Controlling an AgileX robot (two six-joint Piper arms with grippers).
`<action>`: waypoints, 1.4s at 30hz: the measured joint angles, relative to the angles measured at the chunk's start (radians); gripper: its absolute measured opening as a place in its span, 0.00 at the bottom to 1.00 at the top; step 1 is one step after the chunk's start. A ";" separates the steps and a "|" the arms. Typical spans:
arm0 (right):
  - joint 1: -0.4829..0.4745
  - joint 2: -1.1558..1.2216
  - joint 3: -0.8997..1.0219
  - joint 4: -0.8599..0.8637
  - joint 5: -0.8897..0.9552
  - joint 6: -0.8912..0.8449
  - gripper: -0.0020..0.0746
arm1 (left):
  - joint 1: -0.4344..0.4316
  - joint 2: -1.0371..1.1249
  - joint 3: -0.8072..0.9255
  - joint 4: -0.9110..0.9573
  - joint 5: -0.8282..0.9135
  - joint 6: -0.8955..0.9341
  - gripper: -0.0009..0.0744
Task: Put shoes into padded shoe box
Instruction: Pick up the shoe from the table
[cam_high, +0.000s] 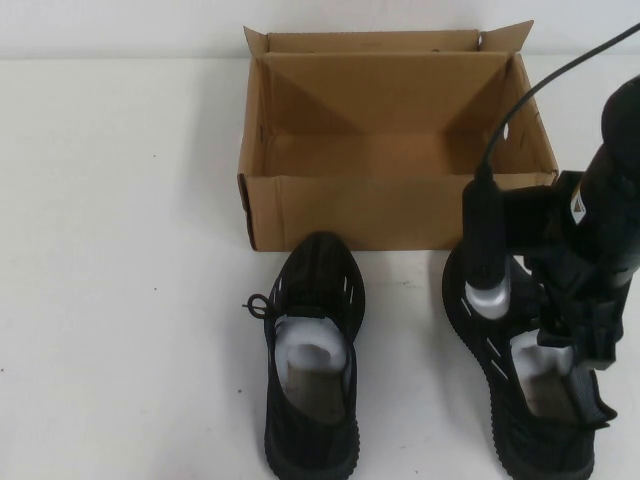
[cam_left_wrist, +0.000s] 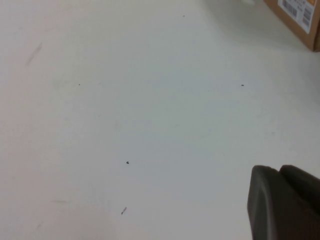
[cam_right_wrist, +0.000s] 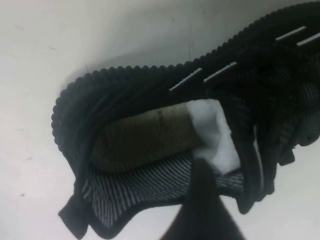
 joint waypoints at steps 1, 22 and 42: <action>0.000 0.000 0.010 0.000 -0.007 -0.007 0.59 | 0.000 0.000 0.000 0.000 0.000 0.000 0.01; -0.008 0.000 0.117 -0.054 -0.219 -0.055 0.58 | 0.000 0.000 0.000 0.000 0.000 0.000 0.01; -0.008 0.044 0.150 -0.104 -0.278 -0.060 0.40 | 0.000 0.000 0.000 0.000 0.000 0.000 0.01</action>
